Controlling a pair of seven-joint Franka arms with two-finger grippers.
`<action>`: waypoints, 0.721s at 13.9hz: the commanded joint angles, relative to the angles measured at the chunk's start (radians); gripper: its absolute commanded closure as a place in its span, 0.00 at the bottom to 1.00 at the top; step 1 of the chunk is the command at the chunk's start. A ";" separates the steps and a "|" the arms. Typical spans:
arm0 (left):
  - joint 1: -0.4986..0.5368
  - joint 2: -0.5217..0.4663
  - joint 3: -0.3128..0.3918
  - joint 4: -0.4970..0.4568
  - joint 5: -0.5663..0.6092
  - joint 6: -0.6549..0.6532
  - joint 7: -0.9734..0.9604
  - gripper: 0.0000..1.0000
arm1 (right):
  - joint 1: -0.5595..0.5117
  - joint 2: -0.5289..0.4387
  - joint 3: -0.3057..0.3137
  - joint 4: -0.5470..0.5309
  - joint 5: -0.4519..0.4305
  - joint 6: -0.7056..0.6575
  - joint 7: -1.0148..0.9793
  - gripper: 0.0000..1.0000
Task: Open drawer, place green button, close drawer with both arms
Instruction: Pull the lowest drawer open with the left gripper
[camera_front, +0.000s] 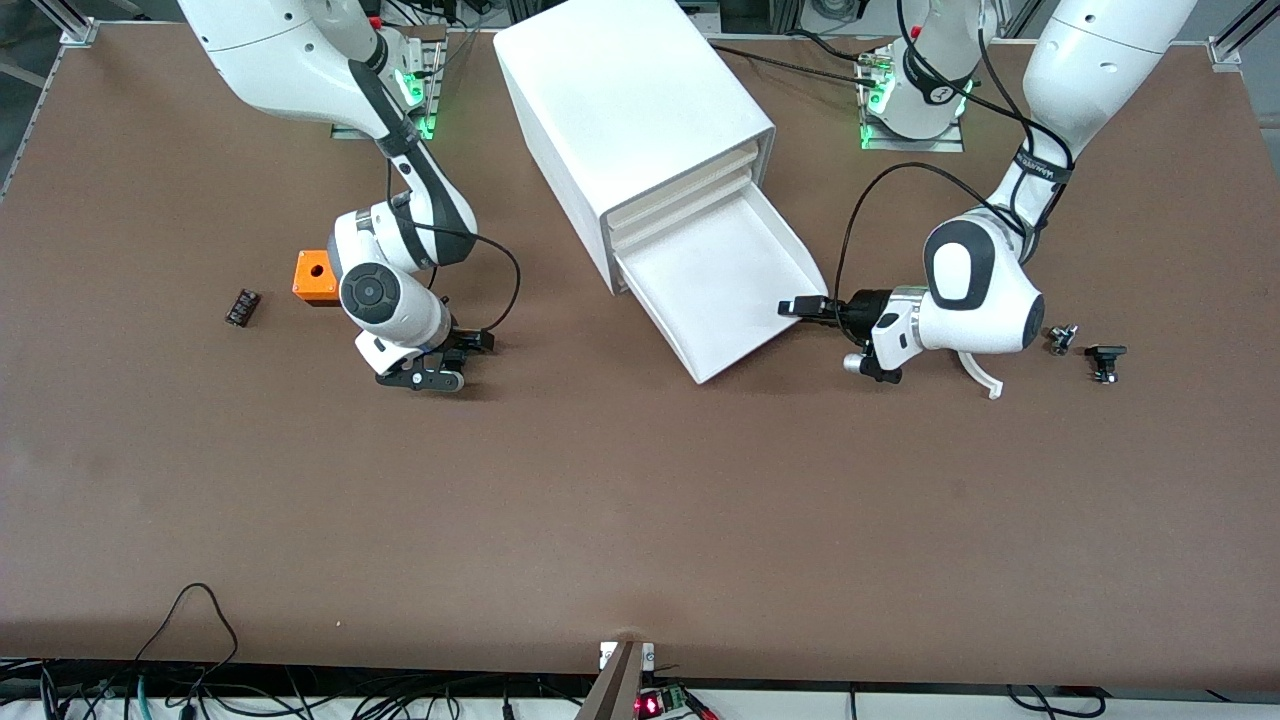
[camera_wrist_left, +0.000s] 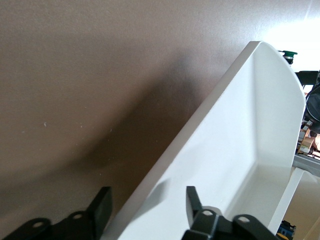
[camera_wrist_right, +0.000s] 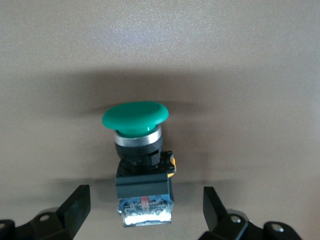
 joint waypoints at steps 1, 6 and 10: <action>-0.003 -0.026 -0.006 0.003 0.017 0.014 -0.023 0.00 | -0.001 0.010 0.002 -0.005 -0.018 0.039 -0.012 0.19; 0.086 -0.116 0.023 0.102 0.027 0.032 -0.011 0.00 | 0.001 0.018 0.004 0.041 -0.021 0.027 -0.035 0.75; 0.159 -0.298 0.043 0.110 0.236 0.025 -0.022 0.00 | 0.001 0.010 0.004 0.114 -0.021 -0.066 -0.081 0.80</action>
